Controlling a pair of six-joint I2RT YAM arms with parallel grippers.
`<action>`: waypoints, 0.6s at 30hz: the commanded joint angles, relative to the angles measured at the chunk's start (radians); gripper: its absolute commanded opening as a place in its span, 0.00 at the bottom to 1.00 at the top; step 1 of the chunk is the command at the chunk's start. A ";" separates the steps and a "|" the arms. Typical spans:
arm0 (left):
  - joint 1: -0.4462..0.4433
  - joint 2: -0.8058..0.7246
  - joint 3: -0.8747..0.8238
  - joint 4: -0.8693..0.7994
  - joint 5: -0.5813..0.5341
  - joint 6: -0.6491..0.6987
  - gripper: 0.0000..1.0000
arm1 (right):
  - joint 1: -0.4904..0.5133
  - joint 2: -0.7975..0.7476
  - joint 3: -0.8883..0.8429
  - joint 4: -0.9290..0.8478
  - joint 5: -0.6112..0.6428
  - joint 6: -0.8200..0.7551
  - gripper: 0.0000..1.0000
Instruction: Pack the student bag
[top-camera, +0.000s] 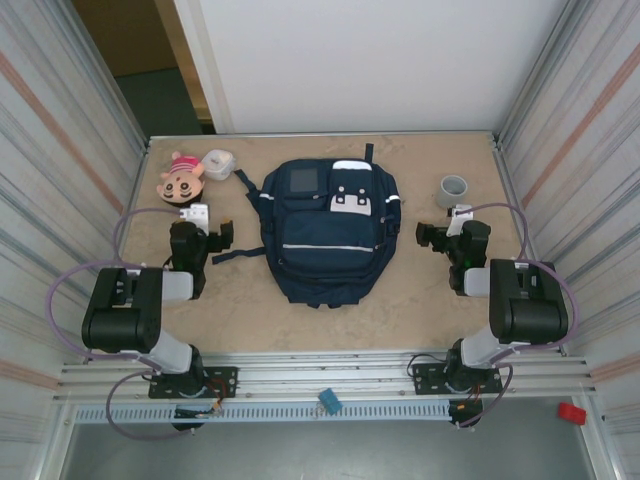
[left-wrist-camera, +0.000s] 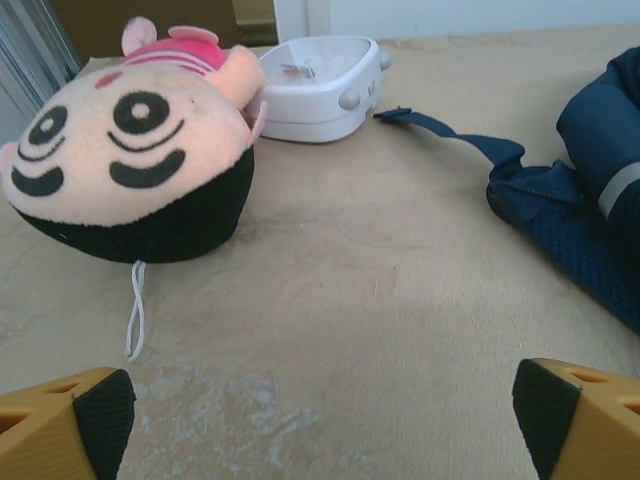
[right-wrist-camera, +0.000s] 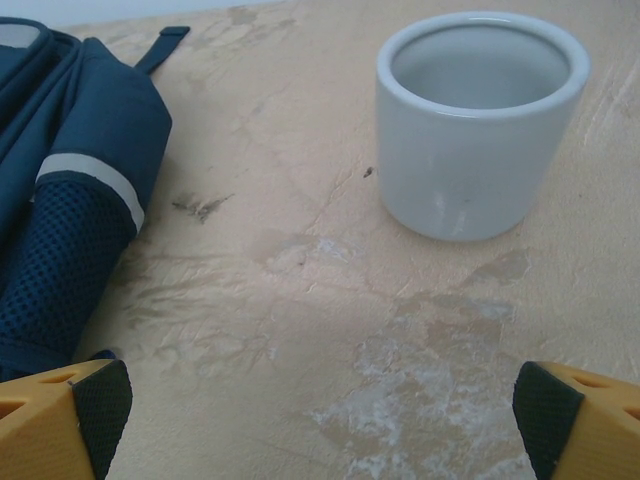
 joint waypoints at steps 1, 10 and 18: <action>-0.004 -0.009 0.000 -0.016 0.014 -0.007 0.99 | 0.001 0.000 0.012 0.002 -0.010 0.022 0.99; -0.005 -0.011 -0.001 -0.018 0.013 -0.007 0.99 | 0.001 0.000 0.012 0.002 -0.010 0.022 0.99; -0.005 -0.010 -0.001 -0.019 0.014 -0.006 0.99 | 0.001 0.000 0.012 0.002 -0.009 0.021 0.99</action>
